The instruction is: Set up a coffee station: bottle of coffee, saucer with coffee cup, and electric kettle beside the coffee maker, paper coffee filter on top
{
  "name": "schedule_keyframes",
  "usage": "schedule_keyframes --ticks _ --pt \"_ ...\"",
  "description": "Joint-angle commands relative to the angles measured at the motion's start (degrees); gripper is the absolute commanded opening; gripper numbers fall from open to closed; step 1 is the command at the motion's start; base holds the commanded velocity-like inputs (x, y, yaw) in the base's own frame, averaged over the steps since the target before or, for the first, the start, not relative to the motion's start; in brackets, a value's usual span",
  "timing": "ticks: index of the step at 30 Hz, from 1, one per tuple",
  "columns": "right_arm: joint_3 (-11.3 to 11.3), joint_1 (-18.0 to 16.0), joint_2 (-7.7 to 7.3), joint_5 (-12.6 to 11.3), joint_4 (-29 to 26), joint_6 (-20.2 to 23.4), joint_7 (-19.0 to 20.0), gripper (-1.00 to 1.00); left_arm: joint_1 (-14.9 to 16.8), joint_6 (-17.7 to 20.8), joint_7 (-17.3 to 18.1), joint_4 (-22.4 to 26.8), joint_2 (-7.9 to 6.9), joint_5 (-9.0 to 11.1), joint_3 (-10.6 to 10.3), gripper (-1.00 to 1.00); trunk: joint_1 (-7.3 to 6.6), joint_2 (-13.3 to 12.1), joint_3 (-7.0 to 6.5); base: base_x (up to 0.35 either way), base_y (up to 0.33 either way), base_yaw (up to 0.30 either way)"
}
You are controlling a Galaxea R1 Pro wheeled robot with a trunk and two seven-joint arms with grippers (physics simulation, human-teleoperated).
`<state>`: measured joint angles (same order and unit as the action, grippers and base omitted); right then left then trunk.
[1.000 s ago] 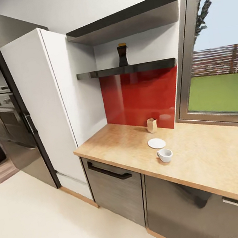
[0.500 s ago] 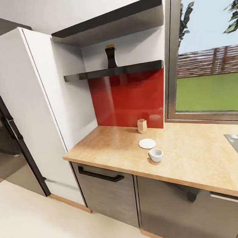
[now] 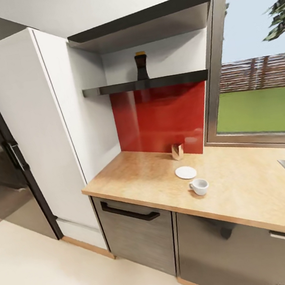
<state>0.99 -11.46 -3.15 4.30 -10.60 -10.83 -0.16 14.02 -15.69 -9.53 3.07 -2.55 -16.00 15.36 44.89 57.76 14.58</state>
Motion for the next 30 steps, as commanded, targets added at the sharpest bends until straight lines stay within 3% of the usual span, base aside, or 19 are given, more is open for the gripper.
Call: schedule_keyframes --ticks 1,30 --pt "0.06 -0.05 -0.02 0.45 0.06 -0.15 -0.02 1.00 0.05 -0.22 -0.23 -0.08 0.00 -0.61 0.37 1.00 0.01 0.05 0.07 0.018 0.067 -0.217" --pt "0.06 -0.05 -0.01 0.45 0.06 -0.15 -0.02 1.00 0.05 -0.22 -0.23 -0.08 0.00 -0.62 0.37 1.00 0.01 0.05 0.07 0.002 0.008 -0.279"
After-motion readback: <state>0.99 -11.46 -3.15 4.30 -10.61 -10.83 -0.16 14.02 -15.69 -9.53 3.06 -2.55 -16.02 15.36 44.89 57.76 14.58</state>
